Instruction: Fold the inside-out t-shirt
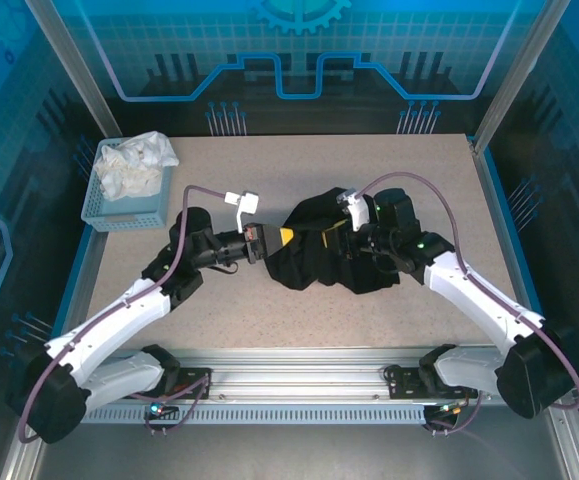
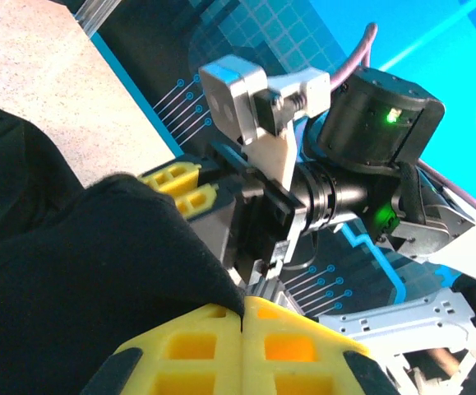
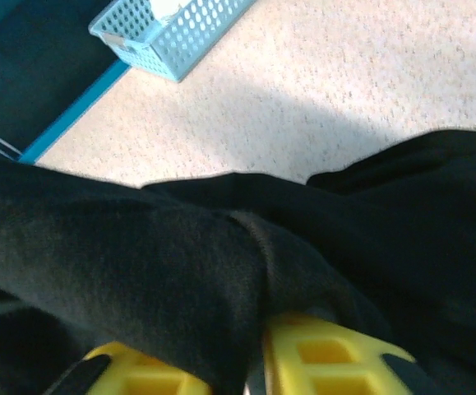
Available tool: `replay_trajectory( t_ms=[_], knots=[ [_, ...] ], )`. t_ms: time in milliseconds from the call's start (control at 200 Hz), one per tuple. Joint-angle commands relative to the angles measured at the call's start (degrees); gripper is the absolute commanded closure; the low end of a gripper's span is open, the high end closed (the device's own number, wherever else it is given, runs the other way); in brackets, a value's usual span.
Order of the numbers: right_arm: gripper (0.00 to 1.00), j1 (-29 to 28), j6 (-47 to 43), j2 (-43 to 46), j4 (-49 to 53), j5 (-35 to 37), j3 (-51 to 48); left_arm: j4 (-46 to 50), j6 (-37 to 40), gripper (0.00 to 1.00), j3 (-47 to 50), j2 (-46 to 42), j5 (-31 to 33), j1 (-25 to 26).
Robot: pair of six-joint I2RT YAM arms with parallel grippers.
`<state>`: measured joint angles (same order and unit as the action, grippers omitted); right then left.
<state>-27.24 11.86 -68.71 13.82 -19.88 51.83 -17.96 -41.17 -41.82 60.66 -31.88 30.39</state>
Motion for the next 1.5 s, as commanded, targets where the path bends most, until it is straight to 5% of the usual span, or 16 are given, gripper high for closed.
replay_trajectory(
  t_ms=[0, 90, 350, 610, 905, 1085, 1496],
  knots=[
    [0.74, 0.77, -2.20, 1.22, 9.09, 3.53, 3.20, -3.80, -3.14, 1.00, -0.07, 0.80, 1.62, -0.69],
    [0.69, 0.70, -1.94, 3.40, 15.18, 8.63, 4.38, -2.79, -3.09, 1.00, -0.66, 1.35, 3.79, -0.69],
    [0.61, -6.94, 2.66, 13.73, 16.06, 8.81, -0.24, -0.62, -2.08, 1.00, -1.41, 1.81, 6.43, -0.61],
    [0.67, -16.73, 8.56, 7.58, -2.81, 3.08, -4.77, -0.11, -2.07, 1.00, -1.41, 1.40, 6.57, -0.52],
    [0.71, -24.52, 5.45, 2.93, -9.62, 4.21, -5.67, 1.81, -0.83, 1.00, -1.54, 0.70, 7.93, -0.56],
    [0.71, -23.62, 7.21, -0.70, -12.75, 13.13, -6.57, 1.90, -0.59, 1.00, -1.30, -0.14, 7.50, -0.51],
    [0.69, -16.70, 11.23, -3.22, -17.08, 20.66, -9.21, 1.78, 0.16, 1.00, -0.71, -2.00, 5.67, -0.51]
  ],
)
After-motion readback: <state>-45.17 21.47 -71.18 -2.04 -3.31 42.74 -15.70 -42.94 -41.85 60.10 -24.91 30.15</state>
